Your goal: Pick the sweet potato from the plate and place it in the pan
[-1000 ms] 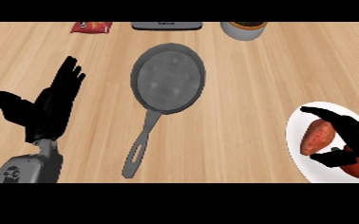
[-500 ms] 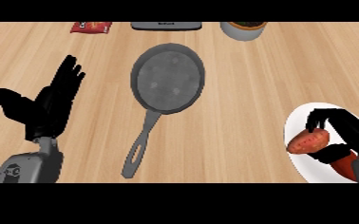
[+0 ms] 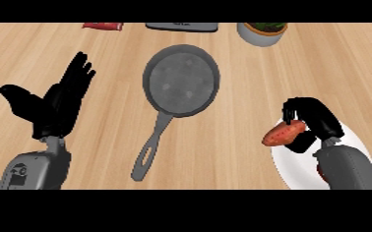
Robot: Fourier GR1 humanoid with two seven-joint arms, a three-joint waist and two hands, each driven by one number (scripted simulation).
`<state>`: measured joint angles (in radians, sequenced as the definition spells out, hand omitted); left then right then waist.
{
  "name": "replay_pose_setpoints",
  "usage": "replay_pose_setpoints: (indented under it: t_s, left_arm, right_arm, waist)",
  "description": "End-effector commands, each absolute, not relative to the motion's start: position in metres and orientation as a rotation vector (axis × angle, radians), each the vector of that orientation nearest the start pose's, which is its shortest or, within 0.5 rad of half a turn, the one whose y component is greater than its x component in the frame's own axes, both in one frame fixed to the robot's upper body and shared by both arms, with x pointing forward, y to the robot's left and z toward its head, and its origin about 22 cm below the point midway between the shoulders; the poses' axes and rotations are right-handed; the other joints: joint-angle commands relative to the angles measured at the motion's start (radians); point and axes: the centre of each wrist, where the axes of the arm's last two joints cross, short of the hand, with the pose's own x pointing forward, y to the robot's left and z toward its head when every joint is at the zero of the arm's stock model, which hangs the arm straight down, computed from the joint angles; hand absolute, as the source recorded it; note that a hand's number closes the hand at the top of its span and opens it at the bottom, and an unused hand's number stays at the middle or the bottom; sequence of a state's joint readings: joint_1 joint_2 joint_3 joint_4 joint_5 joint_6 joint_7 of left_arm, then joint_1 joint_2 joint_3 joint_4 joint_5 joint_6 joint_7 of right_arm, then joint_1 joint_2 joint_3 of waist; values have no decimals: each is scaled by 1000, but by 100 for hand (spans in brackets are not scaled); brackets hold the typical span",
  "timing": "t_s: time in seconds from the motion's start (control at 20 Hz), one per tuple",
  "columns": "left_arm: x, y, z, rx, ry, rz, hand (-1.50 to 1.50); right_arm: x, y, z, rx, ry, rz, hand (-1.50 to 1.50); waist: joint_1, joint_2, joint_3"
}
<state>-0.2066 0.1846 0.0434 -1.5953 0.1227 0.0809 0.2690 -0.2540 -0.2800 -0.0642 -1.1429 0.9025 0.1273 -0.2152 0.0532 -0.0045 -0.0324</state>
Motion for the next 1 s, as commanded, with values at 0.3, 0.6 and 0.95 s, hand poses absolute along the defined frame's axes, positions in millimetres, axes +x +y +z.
replay_pose_setpoints:
  t_s: [0.3,0.6,0.95]
  left_arm:
    - [292,243,69,20,-1515,-75,0]
    - [294,238,66,1,-1506,-102,0]
    - [300,221,68,-42,-1514,-141,0]
  right_arm:
    - [351,-142,54,-1004,-1320,975,150]
    - [367,-84,131,-1352,-1327,861,150]
    - [370,-26,195,-1572,-1170,663,150]
  waist:
    - [99,-10,8]
    - [128,-11,14]
    - [169,9,22]
